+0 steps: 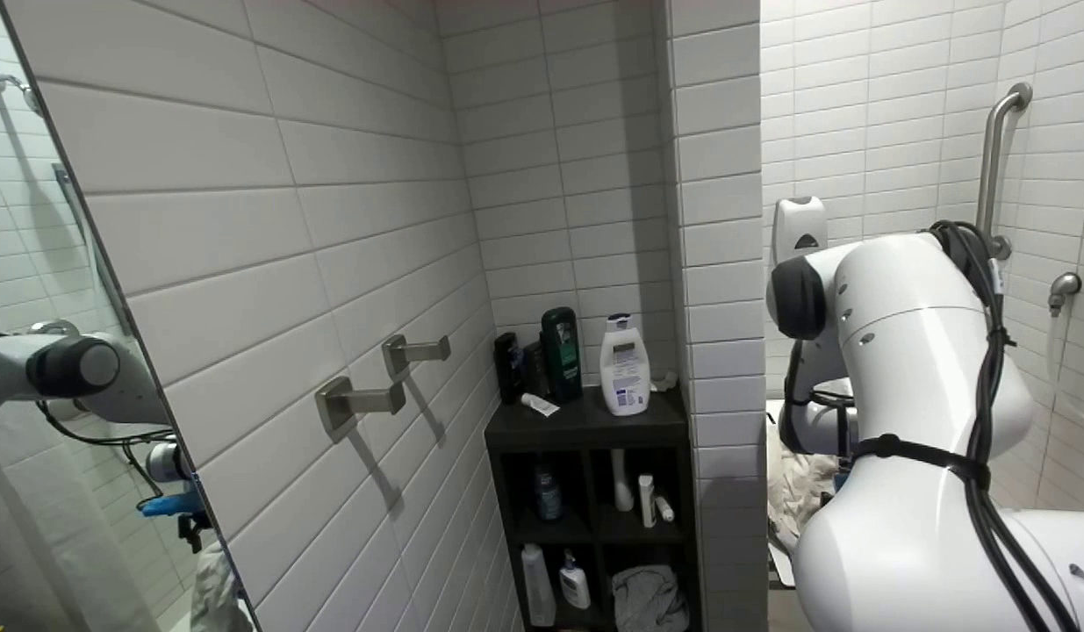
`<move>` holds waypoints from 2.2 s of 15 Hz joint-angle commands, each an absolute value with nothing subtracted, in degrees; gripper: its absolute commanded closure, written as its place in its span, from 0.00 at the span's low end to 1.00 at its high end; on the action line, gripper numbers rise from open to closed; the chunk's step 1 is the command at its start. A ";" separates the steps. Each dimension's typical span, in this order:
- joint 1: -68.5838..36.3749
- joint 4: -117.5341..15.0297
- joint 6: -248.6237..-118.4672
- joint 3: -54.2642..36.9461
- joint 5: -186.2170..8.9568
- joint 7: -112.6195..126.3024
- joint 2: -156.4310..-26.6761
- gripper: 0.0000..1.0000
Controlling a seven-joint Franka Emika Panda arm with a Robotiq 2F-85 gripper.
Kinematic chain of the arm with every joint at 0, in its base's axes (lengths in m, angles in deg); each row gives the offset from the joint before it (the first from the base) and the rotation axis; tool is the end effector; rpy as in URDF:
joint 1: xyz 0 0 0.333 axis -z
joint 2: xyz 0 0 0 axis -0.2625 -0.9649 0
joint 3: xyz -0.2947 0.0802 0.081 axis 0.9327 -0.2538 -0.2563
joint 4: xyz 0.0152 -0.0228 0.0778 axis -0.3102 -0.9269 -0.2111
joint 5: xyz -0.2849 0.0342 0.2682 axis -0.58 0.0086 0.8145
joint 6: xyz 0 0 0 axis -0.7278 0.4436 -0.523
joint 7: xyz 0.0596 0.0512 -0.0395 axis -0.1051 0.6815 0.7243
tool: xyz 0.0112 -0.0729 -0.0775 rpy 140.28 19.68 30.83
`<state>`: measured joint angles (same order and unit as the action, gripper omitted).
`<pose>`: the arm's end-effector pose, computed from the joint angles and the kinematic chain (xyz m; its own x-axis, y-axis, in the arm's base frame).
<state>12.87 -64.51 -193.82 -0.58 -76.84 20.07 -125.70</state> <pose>0.4532 -0.3878 0.0399 0.7944 -0.5797 -0.1813 -0.5775 -0.8134 0.0701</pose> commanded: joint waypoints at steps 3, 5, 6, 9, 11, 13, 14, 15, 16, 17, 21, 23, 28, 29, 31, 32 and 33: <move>14.63 -60.74 -196.88 -2.41 -77.36 22.38 -130.57 0.00; 14.85 -60.20 -199.19 -2.85 -76.95 21.74 -132.15 0.00; 14.87 -60.11 -200.80 -3.00 -76.76 21.19 -132.82 0.00; 15.09 -60.27 -206.01 -3.64 -76.44 20.23 -134.73 0.00; 15.53 -60.01 -207.86 -4.41 -75.85 19.40 -135.99 0.00; 15.90 -59.52 -209.34 -5.10 -75.44 18.40 -137.33 0.00; 16.18 -59.28 -209.98 -5.53 -75.14 18.06 -137.87 0.00; 16.54 -58.58 -210.32 -5.99 -74.46 17.10 -138.61 0.00; 16.68 -57.96 -211.88 -6.20 -73.78 16.35 -139.54 0.00; 16.79 -57.15 -213.32 -6.44 -73.24 15.53 -140.57 0.00; 16.10 -53.34 -216.70 -5.60 -72.66 11.89 -144.45 0.00; 15.91 -51.56 -216.89 -5.27 -72.31 9.86 -146.14 0.00; 16.68 -46.75 -221.47 -6.29 -70.52 5.57 -150.66 0.00; 16.61 -45.66 -222.54 -6.37 -70.02 4.65 -151.62 0.00; 16.30 -43.40 -222.51 -6.39 -69.23 2.71 -153.20 0.00; 16.19 -42.37 -221.98 -6.47 -68.96 1.80 -153.84 0.00; 16.00 -41.39 -221.60 -6.39 -68.79 0.90 -154.54 0.00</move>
<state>16.13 -45.90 -221.16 -5.96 -70.43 3.17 -151.17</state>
